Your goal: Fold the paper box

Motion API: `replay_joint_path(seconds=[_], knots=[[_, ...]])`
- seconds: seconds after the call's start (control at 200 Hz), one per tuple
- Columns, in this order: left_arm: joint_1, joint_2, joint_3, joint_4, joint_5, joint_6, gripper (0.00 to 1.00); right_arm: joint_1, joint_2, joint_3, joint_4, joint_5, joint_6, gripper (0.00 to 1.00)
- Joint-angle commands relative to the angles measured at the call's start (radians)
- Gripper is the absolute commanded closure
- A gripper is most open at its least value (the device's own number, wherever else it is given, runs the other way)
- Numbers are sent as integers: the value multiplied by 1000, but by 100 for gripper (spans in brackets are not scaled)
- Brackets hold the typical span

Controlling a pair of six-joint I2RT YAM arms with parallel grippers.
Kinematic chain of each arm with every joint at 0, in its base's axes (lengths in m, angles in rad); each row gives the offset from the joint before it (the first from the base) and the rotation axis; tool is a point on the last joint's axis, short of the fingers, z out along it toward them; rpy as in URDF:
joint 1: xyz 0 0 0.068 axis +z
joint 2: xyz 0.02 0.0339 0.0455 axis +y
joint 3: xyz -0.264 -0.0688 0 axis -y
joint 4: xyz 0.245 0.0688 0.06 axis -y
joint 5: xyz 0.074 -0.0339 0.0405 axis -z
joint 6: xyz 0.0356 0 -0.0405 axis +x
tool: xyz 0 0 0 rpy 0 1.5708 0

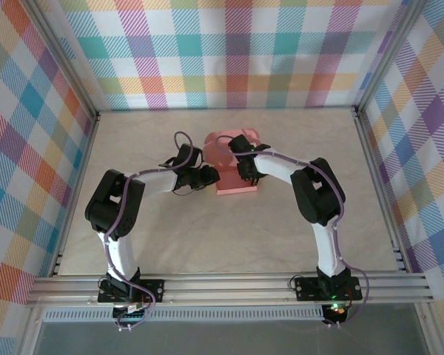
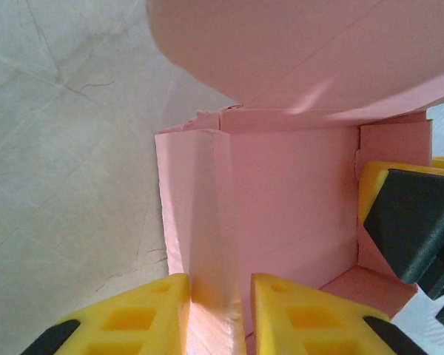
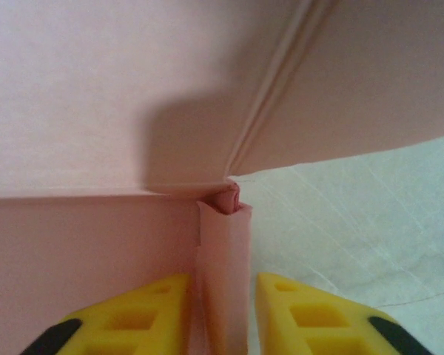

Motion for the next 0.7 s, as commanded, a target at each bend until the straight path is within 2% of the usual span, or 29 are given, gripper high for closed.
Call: replay_joint_path(seconds=[0.0,0.105,0.18,0.415,0.55,0.695], knots=[[-9,5,34,-4,19,5,72,-1,22,8,1,30,-16,77],[-10,7,34,-5,17,7,72,-1,36,12,-13,50,-21,93],[-11,7,32,-4,17,6,72,0,41,13,-19,54,-19,100],[-11,-5,28,-4,13,7,72,3,46,7,-32,62,-13,100],[-10,-23,22,-10,1,14,70,1,-16,-23,-1,4,0,70],[-12,-64,1,-5,-22,23,66,-1,-114,-71,42,-35,-6,53]])
